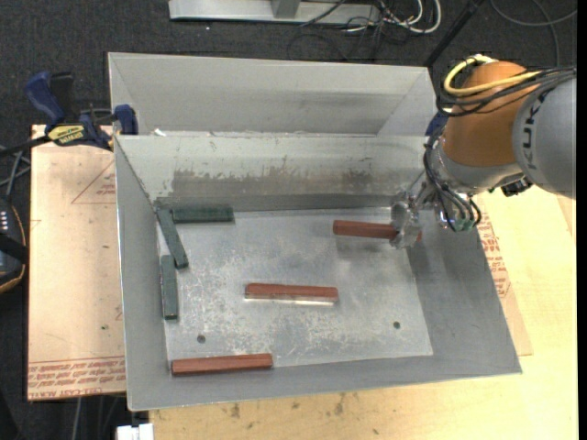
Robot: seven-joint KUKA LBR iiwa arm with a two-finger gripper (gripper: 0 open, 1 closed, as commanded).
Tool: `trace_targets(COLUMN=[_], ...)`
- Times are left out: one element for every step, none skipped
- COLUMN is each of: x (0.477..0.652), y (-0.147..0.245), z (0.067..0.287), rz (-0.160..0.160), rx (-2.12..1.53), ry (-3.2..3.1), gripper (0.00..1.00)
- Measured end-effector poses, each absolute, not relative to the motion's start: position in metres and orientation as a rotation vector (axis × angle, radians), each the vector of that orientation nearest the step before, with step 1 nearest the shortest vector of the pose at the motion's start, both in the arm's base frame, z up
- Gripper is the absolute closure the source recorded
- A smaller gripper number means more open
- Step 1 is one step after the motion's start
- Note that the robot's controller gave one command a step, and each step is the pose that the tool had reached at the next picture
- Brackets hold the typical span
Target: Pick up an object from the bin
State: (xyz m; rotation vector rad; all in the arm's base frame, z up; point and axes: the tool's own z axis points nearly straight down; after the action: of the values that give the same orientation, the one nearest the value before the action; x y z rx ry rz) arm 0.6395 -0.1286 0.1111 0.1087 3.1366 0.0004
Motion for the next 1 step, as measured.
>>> trace_targets(x=[0.6457], y=[-0.1307], z=[0.1625], rz=[0.002], rx=[0.042], ry=[3.142], gripper=[1.00])
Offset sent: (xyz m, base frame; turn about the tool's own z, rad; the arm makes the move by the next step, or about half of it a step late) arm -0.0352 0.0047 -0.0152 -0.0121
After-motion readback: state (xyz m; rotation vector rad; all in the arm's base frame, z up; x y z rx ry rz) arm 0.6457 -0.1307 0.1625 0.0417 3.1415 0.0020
